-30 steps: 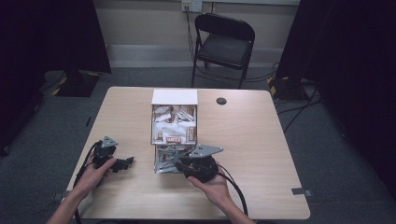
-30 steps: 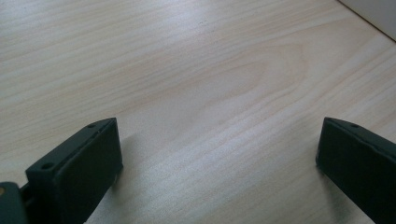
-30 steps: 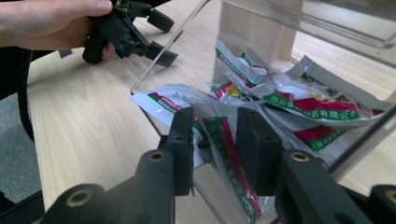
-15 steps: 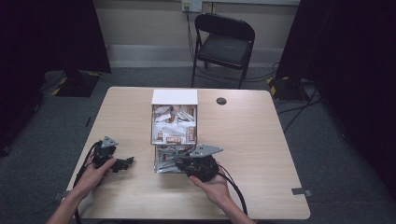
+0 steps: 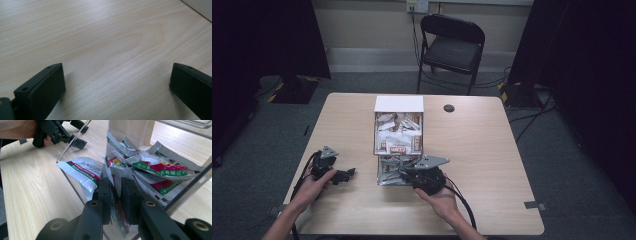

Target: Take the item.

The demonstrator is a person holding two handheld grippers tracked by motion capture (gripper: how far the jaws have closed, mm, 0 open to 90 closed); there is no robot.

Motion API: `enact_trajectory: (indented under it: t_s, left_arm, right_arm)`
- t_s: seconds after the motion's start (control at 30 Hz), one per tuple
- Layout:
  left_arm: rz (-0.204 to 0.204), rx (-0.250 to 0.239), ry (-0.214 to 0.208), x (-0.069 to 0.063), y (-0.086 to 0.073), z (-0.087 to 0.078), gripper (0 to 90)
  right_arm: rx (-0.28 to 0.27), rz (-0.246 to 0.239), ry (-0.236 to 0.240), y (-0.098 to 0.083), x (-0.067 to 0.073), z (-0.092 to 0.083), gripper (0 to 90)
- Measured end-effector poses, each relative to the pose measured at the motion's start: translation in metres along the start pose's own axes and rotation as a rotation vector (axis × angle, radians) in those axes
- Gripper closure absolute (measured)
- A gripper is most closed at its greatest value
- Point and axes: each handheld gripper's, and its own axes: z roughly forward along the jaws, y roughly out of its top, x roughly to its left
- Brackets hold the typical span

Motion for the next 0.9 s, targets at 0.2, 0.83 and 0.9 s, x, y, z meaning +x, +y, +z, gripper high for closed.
enact_trajectory:
  t_s: [0.2,0.83,0.9]
  left_arm:
    - [0.0,0.0,0.0,0.0,0.0,0.0,0.0]
    - [0.0,0.0,0.0,0.0,0.0,0.0,0.0]
    - [0.0,0.0,0.0,0.0,0.0,0.0,0.0]
  right_arm:
    - [0.015,-0.009,0.006,0.0006,0.0018,0.0024,81.2]
    - [-0.014,0.038,0.017,-0.0002,-0.0042,0.0005,90.0]
    - [-0.022,0.044,0.021,0.0001,-0.0049,-0.0001,90.0]
